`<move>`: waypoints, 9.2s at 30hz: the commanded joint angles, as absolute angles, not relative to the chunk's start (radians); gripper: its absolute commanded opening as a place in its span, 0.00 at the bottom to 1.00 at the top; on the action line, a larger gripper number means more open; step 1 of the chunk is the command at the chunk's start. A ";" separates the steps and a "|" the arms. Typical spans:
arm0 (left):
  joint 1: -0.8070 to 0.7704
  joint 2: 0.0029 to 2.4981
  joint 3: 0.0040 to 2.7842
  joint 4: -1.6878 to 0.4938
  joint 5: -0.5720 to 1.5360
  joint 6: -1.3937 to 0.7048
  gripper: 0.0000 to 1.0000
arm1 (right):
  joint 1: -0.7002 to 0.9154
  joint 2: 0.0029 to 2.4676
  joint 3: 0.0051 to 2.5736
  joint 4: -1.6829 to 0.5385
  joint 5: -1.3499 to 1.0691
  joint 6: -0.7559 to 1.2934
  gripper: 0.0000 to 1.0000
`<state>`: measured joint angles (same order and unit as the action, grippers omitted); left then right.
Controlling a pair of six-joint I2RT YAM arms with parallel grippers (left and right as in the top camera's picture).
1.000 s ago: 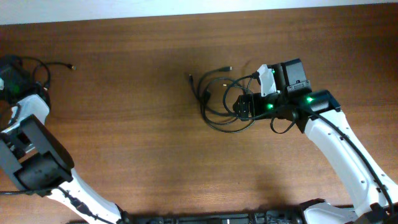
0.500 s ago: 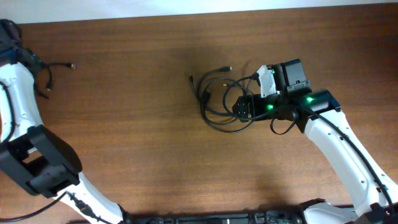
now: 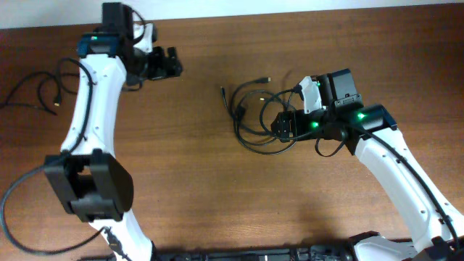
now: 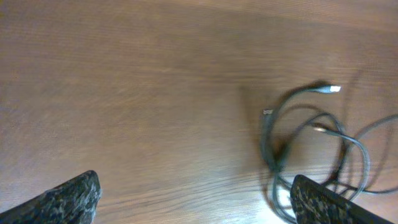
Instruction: Untangle cables
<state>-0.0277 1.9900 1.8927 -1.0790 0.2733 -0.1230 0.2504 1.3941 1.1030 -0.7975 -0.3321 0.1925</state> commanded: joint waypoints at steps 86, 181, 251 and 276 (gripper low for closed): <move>-0.531 2.033 1.244 -0.612 -0.155 -0.486 0.24 | -0.076 1.386 1.100 -1.109 -0.302 0.240 0.94; -0.663 1.863 1.637 -0.946 -0.092 -1.164 0.91 | -0.040 1.175 1.100 -1.174 -0.220 0.293 0.99; 0.683 1.675 1.460 -1.036 0.133 -0.617 0.99 | -0.040 1.299 1.098 -1.197 -0.231 0.270 0.99; -0.049 1.357 1.460 -0.811 0.014 -0.096 0.99 | -0.040 1.299 1.098 -1.181 -0.231 0.270 0.99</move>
